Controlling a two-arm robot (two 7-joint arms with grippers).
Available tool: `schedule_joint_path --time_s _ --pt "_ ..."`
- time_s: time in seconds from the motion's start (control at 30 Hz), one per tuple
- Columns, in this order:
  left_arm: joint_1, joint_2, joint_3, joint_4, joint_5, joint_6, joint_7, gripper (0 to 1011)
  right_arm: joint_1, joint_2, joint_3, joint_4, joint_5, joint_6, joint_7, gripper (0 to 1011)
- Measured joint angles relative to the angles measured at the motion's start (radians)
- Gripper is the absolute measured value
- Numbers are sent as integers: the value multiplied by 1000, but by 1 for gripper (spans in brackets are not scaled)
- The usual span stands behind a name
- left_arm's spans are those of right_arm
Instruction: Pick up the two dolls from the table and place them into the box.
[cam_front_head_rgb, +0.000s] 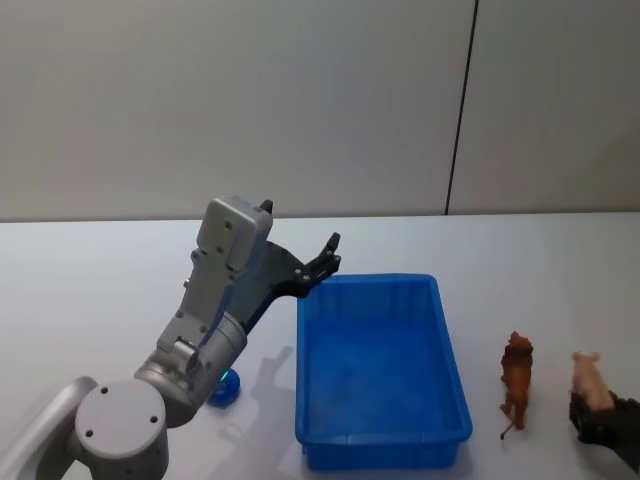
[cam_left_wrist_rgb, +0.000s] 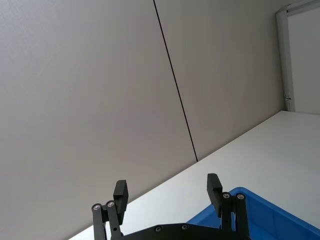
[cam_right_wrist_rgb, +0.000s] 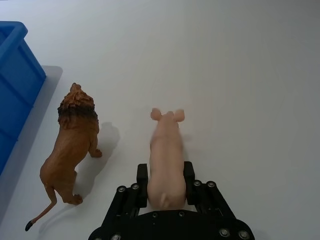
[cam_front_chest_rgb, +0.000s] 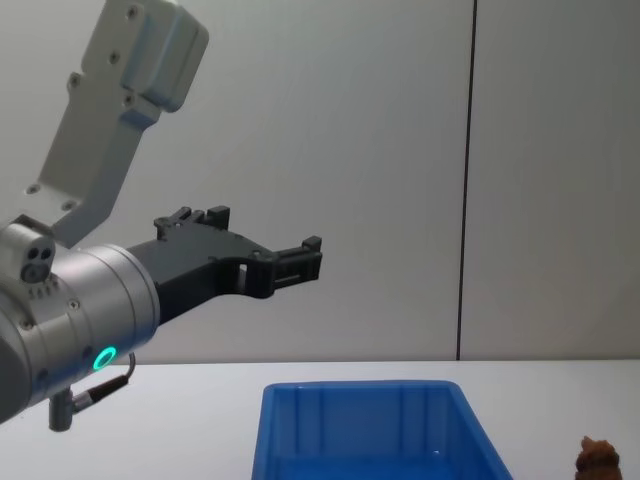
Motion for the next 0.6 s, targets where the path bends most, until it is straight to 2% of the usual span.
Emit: schedule_joint_path --time_s 0.1,0.27,0.6 --pt "0 0 0 0 0 0 0 1001 0 -1 2 0 1 0 0 384" --pt "0 0 0 0 0 0 0 1001 -2 -1 5 -6 -2 -8 -1 380" --pt "0 0 0 0 0 0 0 1001 -8 5 11 -42 -43 -67 -2 380"
